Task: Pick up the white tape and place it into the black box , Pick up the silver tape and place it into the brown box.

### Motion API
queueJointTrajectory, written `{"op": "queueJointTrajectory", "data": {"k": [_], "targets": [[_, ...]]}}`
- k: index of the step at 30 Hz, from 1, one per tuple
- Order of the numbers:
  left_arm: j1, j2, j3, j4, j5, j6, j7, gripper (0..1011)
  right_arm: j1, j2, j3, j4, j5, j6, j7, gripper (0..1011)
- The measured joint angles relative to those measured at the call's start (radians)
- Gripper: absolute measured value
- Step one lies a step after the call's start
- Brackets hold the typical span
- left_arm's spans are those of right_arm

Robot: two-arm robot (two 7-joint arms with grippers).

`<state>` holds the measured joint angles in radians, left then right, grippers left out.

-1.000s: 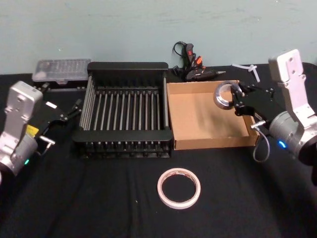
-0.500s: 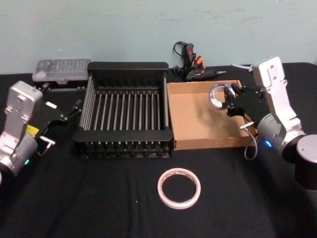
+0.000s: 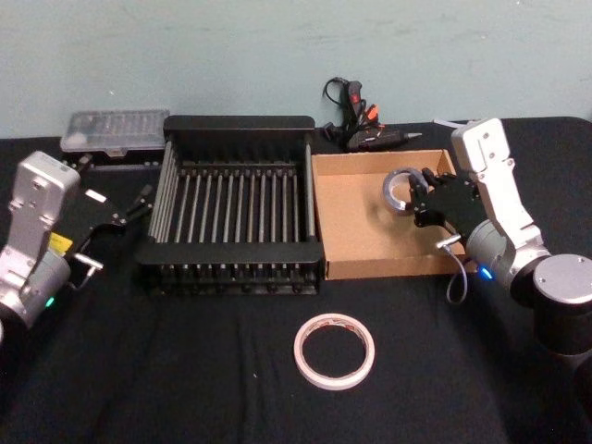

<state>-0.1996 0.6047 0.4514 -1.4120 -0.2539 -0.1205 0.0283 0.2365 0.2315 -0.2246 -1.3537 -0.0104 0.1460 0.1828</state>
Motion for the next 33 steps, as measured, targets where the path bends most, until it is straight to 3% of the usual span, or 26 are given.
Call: {"op": "queueJointTrajectory", "data": {"k": [15,20,33], "targets": [[0.000,0.000,0.000,0.000,0.000,0.000,0.000,1001,0.003,-0.005,0.003,0.009,-0.007,0.003,0.003,165],[0.000,0.000,0.000,0.000,0.000,0.000,0.000,1001,0.002,-0.004,0.003,0.007,-0.006,0.003,0.003,270],[0.000,0.000,0.000,0.000,0.000,0.000,0.000,1001,0.001,-0.003,0.003,0.004,-0.004,0.004,0.002,712]]}}
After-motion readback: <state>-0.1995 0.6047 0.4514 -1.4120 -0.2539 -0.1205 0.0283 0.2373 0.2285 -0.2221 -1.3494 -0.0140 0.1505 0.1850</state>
